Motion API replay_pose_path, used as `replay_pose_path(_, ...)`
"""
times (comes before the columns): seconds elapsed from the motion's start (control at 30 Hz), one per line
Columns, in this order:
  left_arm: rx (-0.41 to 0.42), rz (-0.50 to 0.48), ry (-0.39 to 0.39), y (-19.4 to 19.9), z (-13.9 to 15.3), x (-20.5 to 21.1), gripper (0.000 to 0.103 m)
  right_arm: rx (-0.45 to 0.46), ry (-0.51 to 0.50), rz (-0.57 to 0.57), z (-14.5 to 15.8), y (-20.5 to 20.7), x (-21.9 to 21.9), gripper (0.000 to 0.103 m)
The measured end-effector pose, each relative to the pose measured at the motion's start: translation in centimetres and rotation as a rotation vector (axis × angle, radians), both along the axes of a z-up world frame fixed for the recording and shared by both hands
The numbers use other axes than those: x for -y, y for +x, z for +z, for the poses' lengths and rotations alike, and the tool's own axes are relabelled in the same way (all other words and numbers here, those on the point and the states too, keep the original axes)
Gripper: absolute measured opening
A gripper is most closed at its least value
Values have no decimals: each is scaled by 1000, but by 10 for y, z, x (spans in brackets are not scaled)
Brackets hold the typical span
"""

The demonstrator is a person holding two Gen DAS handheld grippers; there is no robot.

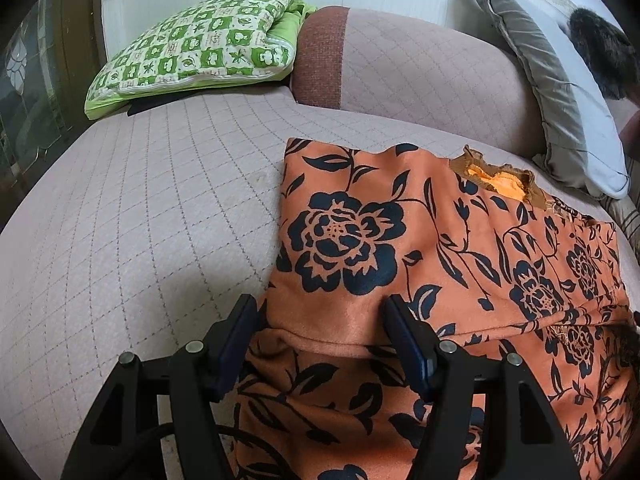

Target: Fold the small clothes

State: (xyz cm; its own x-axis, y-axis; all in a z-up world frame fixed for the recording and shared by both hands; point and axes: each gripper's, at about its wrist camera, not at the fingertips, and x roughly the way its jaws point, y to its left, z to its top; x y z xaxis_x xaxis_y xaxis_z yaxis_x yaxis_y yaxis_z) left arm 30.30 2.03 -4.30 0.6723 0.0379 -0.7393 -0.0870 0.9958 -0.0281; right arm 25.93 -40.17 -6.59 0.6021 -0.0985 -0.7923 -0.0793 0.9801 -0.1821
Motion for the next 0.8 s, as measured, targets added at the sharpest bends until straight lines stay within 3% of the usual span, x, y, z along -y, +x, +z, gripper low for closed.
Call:
replay_pose_path(0.1,-1,-5,-5,2,0,-1,67,-17,484,-220,-5,12,56,25)
replay_pose_path(0.17,-3,-3,-3,4,-1,0,68,-89,809,-375,-44,5,94,25)
replay_pose_path(0.23,-7,-7,3,4,-2,2,68,-61,960,-422,-50,-4,109,24)
replay_pose_path(0.3,1,-16,4,2,0,1,68,-64,960,-407,-41,-10,112,37)
replay_pose_path(0.4,7,-36,-44,-14,9,-6,68,-43,785,-416,-15,-41,110,67)
replay_pose_path(0.53,27,-83,-107,-59,27,-18,68,-76,730,-315,-1,-98,92,67)
replay_pose_path(0.7,46,-38,-92,-134,36,-37,75,-137,742,-268,-10,-163,83,68)
replay_pose_path(0.8,15,-22,-46,-161,25,-41,76,-156,735,-196,-9,-175,66,65)
